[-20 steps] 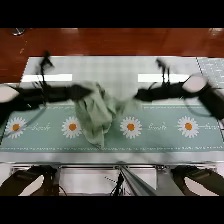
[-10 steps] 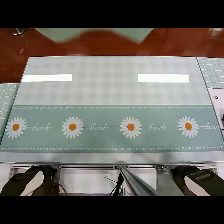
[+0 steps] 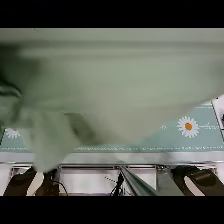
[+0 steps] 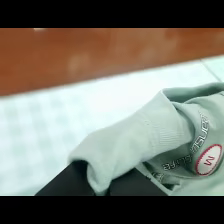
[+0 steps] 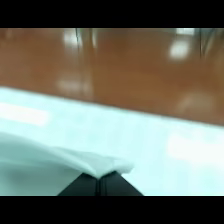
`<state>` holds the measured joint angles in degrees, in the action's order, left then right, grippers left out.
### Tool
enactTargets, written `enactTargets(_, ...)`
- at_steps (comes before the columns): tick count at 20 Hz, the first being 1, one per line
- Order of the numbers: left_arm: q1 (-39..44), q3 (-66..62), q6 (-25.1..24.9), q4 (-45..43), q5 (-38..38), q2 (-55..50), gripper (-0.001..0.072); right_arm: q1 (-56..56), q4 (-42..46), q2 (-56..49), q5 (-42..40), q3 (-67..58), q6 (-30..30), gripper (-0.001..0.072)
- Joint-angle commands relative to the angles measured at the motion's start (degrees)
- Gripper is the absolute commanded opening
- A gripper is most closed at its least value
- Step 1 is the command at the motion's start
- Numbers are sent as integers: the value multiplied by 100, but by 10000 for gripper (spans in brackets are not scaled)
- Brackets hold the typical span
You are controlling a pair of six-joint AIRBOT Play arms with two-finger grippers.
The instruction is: Fold the shirts.
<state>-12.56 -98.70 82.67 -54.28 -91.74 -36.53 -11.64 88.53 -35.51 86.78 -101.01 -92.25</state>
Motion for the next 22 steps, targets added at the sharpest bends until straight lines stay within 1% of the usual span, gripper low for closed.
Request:
enactTargets(1, -15, 1613, 79, 492, -557, 402, 28, 4, 28, 212, 236, 815, -166, 17)
enactTargets(3, -4, 2739, 70, 787, -452, 442, 28, 4, 33, 210, 251, 1423, -188, 16)
enactTargets(4, 26, 3303, 35, 892, -293, 435, 28, 4, 44, 210, 219, 1762, -197, 17)
enactTargets(5, 72, 3943, 31, 968, 46, 417, 29, 4, 87, 210, 66, 2170, -205, 16)
enactTargets(6, 140, 4524, 31, 1001, 481, 387, 28, 4, 203, 210, -190, 2592, -251, 16)
enactTargets(8, 398, 5630, -48, 1095, 1718, 177, 29, 4, 691, 122, -876, 3342, -586, 16)
enactTargets(10, 752, 6299, -361, 1355, 2966, -232, 29, 4, 1237, -315, -1307, 3722, -901, 15)
enactTargets(11, 931, 6417, -474, 1449, 3445, -511, 29, 7, 1405, -667, -1432, 3729, -990, 15)
enactTargets(13, 1259, 6354, -750, 1729, 4275, -1231, 29, 120, 1458, -1460, -2098, 3727, -920, 16)
enactTargets(14, 1355, 6223, -997, 1987, 4649, -1622, 29, 293, 1462, -1910, -2411, 3696, -807, 16)
enactTargets(15, 1384, 6041, -1117, 2197, 4874, -1991, 29, 525, 1394, -2358, -2465, 3574, -802, 16)
enactTargets(17, 1366, 5477, -1115, 2476, 4972, -2778, 29, 1095, 697, -3239, -2374, 3165, -682, 16)
enactTargets(18, 1364, 5117, -1115, 2476, 4959, -3161, 29, 1353, 116, -3611, -2378, 2957, -461, 16)
enactTargets(20, 1366, 4391, -1115, 2476, 4905, -3856, 29, 1711, -896, -4194, -2492, 2614, -107, 17)
enactTargets(22, 1366, 3622, -1143, 2474, 4795, -4570, 29, 1888, -1644, -4638, -2708, 2365, 68, 17)
